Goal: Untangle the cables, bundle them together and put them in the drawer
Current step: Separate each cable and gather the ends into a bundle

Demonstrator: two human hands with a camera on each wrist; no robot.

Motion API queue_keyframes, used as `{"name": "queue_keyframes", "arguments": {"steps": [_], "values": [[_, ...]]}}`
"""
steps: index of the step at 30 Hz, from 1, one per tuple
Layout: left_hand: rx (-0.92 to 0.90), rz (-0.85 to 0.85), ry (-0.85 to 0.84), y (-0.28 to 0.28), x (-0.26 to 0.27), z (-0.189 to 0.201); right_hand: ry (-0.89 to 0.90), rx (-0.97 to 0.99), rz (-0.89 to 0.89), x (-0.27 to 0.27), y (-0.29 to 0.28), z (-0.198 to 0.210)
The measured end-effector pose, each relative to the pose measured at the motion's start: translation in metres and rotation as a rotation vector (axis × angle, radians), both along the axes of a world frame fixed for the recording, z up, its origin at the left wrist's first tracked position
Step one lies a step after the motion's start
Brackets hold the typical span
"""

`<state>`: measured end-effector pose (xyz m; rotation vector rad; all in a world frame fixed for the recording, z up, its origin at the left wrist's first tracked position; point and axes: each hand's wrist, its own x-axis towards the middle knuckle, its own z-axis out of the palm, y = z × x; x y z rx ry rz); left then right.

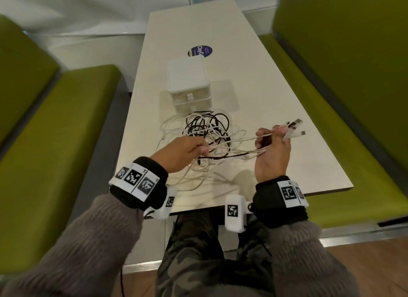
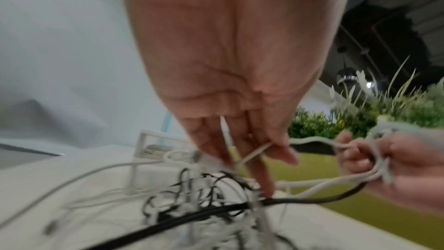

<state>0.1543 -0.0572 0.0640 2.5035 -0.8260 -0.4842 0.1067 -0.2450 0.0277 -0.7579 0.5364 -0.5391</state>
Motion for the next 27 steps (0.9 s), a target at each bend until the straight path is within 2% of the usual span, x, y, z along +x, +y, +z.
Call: {"name": "queue_keyframes", "arguments": {"steps": [5, 9, 13, 15, 19, 24, 27], "values": [[0.035, -0.034, 0.025, 0.007, 0.016, 0.002, -0.079, 0.165, 0.02, -0.001, -0.001, 0.004], [0.111, -0.019, -0.023, 0.02, 0.034, 0.004, -0.062, -0.014, -0.061, -0.003, -0.012, 0.01], [0.035, 0.042, 0.014, 0.029, 0.042, 0.01, -0.055, -0.178, -0.134, -0.006, -0.016, 0.008], [-0.062, 0.074, 0.017, 0.024, 0.041, 0.016, -0.033, -0.266, -0.132, -0.004, -0.011, 0.003], [-0.405, 0.204, 0.141, 0.013, 0.031, 0.025, -0.002, -0.483, -0.108, -0.003, 0.004, -0.002], [-0.544, 0.166, 0.218, -0.003, 0.02, 0.022, 0.054, -0.775, 0.111, 0.004, 0.023, -0.003], [-0.543, 0.117, 0.253, -0.009, 0.018, 0.02, 0.08, -0.907, 0.257, 0.012, 0.035, 0.004]]}}
